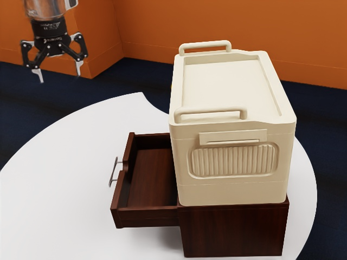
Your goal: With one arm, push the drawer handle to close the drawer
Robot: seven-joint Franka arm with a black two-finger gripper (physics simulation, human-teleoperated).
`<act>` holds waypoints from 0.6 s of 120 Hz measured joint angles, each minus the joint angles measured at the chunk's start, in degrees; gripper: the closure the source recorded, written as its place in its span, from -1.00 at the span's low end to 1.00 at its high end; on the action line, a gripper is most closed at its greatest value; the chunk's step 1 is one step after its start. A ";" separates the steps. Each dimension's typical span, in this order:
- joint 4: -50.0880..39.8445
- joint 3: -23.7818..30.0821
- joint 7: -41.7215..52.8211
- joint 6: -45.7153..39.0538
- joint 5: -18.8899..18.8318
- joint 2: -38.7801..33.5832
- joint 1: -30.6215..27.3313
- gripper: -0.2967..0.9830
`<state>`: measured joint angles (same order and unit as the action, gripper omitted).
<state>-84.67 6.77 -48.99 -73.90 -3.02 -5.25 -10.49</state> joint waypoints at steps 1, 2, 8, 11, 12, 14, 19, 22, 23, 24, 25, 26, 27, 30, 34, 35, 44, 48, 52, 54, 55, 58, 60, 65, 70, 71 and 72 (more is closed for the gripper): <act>0.00 0.00 -0.50 -0.25 0.00 0.03 0.01 -0.54; 0.00 0.00 -0.98 -0.50 -0.01 0.05 0.01 -0.54; -0.03 -0.03 -3.78 -1.81 0.00 0.13 0.04 -0.54; 0.02 -0.02 -5.10 -2.36 0.07 0.13 0.03 -0.54; 0.03 -0.01 -5.53 -2.53 0.10 0.13 0.02 -0.54; 0.04 0.04 -6.37 -2.85 0.15 0.09 -0.02 -0.54; 0.07 0.89 -8.36 -3.51 0.47 0.00 -0.61 -0.54; 0.08 1.78 -9.44 -3.85 0.82 -0.04 -0.93 -0.54; 0.08 2.17 -9.74 -3.96 0.94 -0.03 -1.04 -0.54; 0.08 2.54 -10.02 -4.07 1.06 -0.02 -1.08 -0.54; 0.03 2.88 -10.23 -4.21 1.32 0.07 -1.06 -0.54; -0.03 3.17 -10.43 -4.35 1.57 0.16 -0.97 -0.54; -0.09 3.42 -10.62 -4.50 1.85 0.27 -0.82 -0.54; -0.25 4.05 -11.03 -4.92 2.67 0.59 -0.27 -0.54; -0.38 5.61 -10.75 -5.39 3.50 0.94 -0.23 -0.54; -0.40 5.92 -10.56 -5.50 3.62 1.11 -0.09 -0.54; -0.15 7.34 -6.62 -6.42 2.54 4.35 2.38 -0.53; -0.19 7.56 -3.72 -7.47 1.30 5.41 3.51 -0.53; -0.43 7.64 -0.22 -9.07 0.62 6.24 4.64 -0.53; -0.50 7.66 1.56 -9.86 0.36 6.74 5.20 -0.53; -0.53 7.67 2.47 -10.26 0.25 6.97 5.45 -0.53; -0.60 7.73 5.29 -11.47 0.00 7.44 6.05 -0.53; -0.65 7.76 7.18 -12.27 -0.21 7.63 6.30 -0.53; -1.10 7.62 12.25 -14.92 -0.70 8.16 6.65 -0.52; -1.12 7.14 17.41 -18.10 -2.29 9.53 6.42 -0.43; -1.13 7.08 18.40 -18.69 -2.68 9.72 6.16 -0.41; -1.13 6.95 19.38 -19.28 -3.04 9.90 5.90 -0.39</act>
<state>-85.79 13.72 -29.61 -93.18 -6.05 4.65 -4.59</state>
